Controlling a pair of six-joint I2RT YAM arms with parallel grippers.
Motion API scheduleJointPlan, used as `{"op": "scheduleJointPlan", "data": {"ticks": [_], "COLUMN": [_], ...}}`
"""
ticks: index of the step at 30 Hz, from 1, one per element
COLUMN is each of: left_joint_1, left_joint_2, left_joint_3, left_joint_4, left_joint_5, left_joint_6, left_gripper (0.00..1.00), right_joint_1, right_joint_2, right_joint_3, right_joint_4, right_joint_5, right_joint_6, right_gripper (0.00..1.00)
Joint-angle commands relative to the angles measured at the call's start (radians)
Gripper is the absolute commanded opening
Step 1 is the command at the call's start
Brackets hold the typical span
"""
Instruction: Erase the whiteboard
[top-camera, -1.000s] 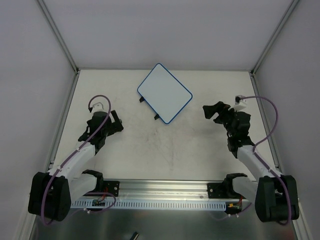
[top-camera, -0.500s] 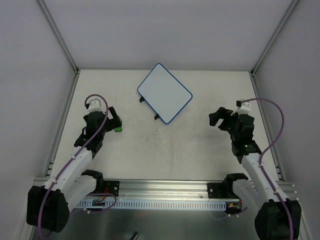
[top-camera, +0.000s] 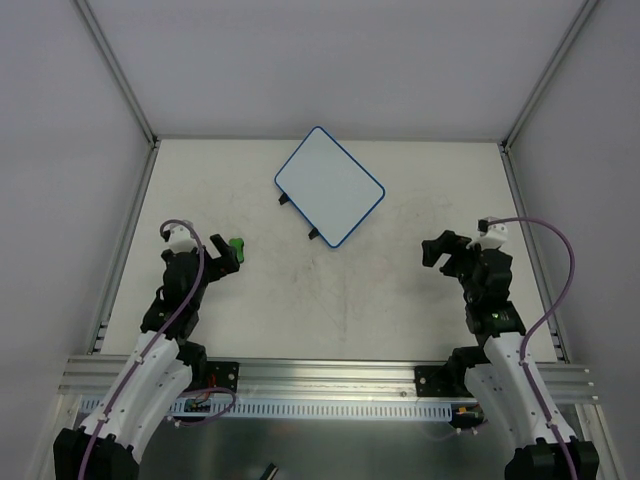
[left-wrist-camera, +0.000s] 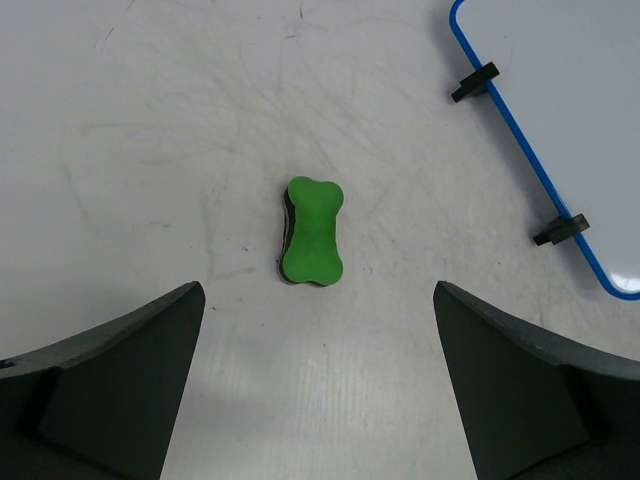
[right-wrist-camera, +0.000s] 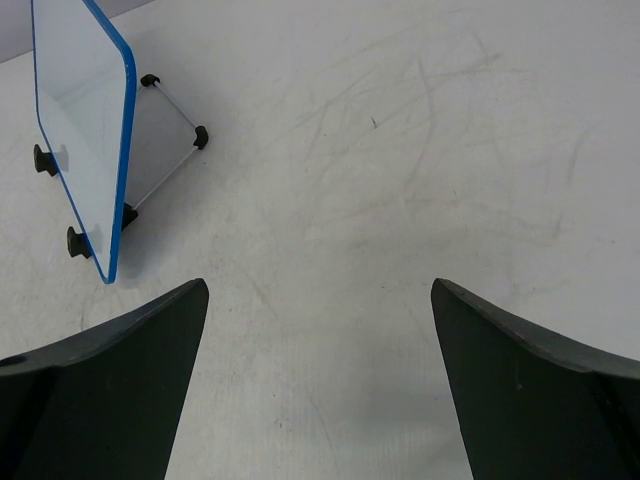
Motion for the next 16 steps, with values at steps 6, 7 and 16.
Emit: {"op": "scheduleJointPlan", "data": {"ticks": [6, 7, 16], "left_joint_1": [-0.011, -0.011, -0.011], "left_joint_2": [0.082, 0.081, 0.07], "left_joint_3": [0.018, 0.016, 0.01], "left_joint_4": [0.029, 0.029, 0.029], "left_joint_5": [-0.014, -0.017, -0.028], "left_joint_6": [-0.006, -0.008, -0.008], "left_gripper": [0.99, 0.99, 0.99], "right_joint_1": [-0.006, -0.006, -0.006], "right_joint_2": [-0.114, -0.117, -0.11], "right_joint_3": [-0.045, -0.047, -0.039], "right_joint_4": [0.001, 0.001, 0.003], "right_joint_5": [0.03, 0.028, 0.01], "right_joint_6": [0.013, 0.011, 0.019], "right_gripper": [0.99, 0.99, 0.99]}}
